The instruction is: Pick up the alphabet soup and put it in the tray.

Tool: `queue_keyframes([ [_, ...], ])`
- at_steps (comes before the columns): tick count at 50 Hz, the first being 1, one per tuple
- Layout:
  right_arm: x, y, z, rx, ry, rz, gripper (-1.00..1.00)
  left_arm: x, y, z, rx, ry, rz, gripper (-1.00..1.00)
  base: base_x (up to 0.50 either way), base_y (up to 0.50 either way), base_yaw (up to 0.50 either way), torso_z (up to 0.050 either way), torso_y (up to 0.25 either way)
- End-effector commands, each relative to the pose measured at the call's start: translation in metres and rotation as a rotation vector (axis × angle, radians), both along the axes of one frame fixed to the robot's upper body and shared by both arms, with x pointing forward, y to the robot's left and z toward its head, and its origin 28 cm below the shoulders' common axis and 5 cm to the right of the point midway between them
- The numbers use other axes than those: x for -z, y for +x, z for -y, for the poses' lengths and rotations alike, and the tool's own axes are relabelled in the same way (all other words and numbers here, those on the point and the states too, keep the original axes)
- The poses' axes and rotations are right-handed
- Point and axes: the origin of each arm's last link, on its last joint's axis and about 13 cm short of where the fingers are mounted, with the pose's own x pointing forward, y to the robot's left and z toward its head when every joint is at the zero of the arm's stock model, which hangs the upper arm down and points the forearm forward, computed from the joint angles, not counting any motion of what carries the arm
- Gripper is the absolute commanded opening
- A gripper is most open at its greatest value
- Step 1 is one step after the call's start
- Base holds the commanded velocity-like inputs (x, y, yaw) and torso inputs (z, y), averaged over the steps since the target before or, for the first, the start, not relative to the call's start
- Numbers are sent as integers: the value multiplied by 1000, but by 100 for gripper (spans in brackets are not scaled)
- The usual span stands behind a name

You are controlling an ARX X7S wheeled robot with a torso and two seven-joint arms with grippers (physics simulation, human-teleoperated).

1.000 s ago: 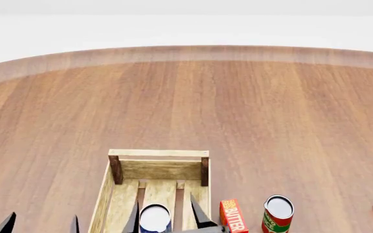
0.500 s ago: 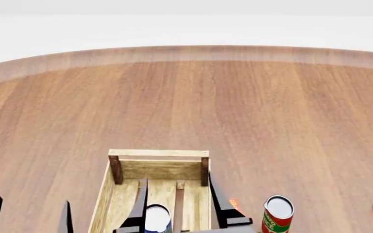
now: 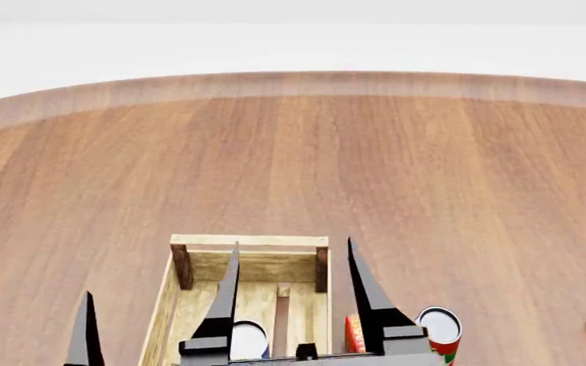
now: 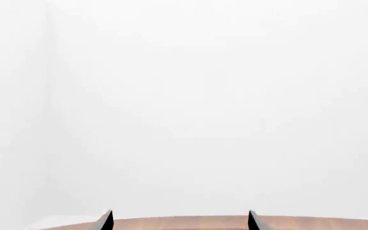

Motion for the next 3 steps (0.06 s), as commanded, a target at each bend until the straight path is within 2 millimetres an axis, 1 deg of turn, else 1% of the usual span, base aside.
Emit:
queue_keyframes([
  [1,-13,-6,3,1,21,40,100,-15,-5,1,8,-11,42,100,0,0,0,0,0],
  [3,-15,-6,4,1,21,45,100,-18,-5,1,10,-12,48,100,0,0,0,0,0],
])
